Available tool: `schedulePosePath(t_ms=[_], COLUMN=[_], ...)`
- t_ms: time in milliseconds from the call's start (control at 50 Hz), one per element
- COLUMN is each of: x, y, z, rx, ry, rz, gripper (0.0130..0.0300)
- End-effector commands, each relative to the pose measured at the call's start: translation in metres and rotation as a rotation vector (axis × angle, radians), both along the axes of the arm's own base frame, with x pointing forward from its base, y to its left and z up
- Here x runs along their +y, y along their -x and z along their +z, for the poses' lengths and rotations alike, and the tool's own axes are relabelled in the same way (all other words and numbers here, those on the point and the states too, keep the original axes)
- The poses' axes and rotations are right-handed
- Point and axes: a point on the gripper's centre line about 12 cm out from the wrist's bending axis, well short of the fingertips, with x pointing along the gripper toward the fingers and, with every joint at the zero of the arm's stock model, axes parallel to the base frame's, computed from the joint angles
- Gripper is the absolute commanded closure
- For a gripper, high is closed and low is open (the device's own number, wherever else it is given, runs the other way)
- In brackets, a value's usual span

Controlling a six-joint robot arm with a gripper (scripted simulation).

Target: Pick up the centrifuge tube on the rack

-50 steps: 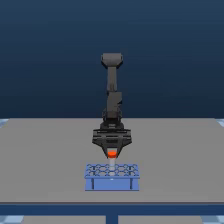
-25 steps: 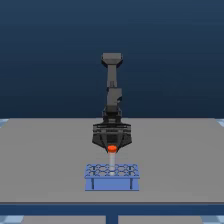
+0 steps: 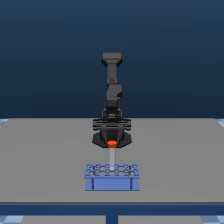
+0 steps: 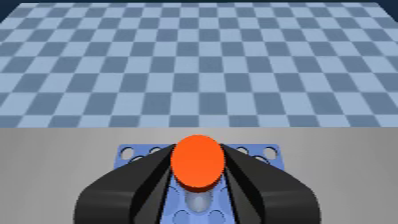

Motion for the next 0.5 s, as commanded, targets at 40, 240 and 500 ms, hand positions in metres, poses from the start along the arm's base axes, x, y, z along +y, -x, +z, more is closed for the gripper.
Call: schedulePosePath(t_ms=[40, 240, 500], x=[0.0001, 0.0001, 0.0001], y=[0.0005, 0.0005, 0.0005], z=[0.0012, 0.0034, 0.0055], rx=[0.009, 0.009, 0.009], ry=[0.001, 0.001, 0.001], rz=[0.001, 0.002, 0.001], gripper=[0.0300, 0.0300, 0.0300])
